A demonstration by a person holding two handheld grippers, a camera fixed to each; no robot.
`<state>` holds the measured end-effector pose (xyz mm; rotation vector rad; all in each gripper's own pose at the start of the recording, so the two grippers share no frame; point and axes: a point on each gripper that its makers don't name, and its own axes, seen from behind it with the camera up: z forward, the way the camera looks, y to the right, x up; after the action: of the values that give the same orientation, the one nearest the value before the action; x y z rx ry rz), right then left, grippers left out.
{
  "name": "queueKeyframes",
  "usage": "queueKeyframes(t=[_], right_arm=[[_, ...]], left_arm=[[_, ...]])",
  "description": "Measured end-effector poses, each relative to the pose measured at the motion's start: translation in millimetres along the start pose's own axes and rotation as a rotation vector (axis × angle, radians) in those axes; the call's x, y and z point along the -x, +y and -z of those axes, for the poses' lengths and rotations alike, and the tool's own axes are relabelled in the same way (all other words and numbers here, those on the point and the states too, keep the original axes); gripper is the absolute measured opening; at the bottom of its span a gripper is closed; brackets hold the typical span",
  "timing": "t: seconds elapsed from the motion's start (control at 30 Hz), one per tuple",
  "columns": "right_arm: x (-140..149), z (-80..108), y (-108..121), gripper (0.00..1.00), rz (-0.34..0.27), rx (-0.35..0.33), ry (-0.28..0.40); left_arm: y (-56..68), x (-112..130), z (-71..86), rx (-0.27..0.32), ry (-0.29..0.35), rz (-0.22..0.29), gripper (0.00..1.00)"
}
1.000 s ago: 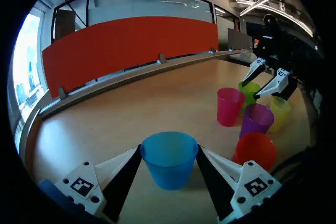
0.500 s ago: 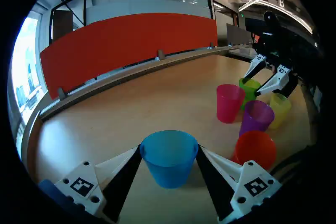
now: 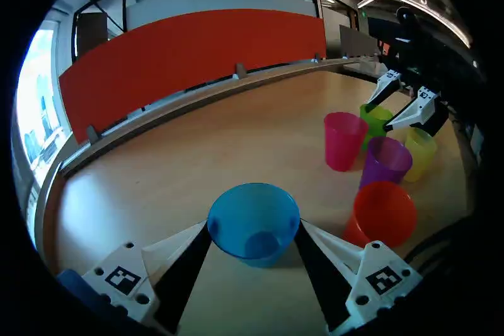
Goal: Pour water
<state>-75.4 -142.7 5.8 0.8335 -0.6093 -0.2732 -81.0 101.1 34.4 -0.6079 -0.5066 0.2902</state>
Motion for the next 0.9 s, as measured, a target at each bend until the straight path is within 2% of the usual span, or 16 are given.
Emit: queueKeyframes(t=[0.1, 0.27, 0.5, 0.9], right_arm=[[1.1, 0.5, -1.1, 0.96, -0.005, 0.0, -0.001], [4.9, 0.8, -1.0, 1.0, -0.016, 0.002, -0.013], [10.2, 2.0, 2.0, 1.0, -0.018, 0.018, -0.028], [12.3, 16.1, 3.1, 1.0, -0.027, 0.028, -0.019]], left_arm=[[-0.6, 1.0, 1.2, 0.003, -0.003, 0.008, 0.89], [-1.5, 2.7, 3.2, 0.002, -0.013, -0.006, 0.89], [-2.9, 7.2, 3.4, -0.008, -0.034, -0.018, 0.91], [-3.9, 11.9, 11.2, -0.009, -0.05, -0.009, 0.92]])
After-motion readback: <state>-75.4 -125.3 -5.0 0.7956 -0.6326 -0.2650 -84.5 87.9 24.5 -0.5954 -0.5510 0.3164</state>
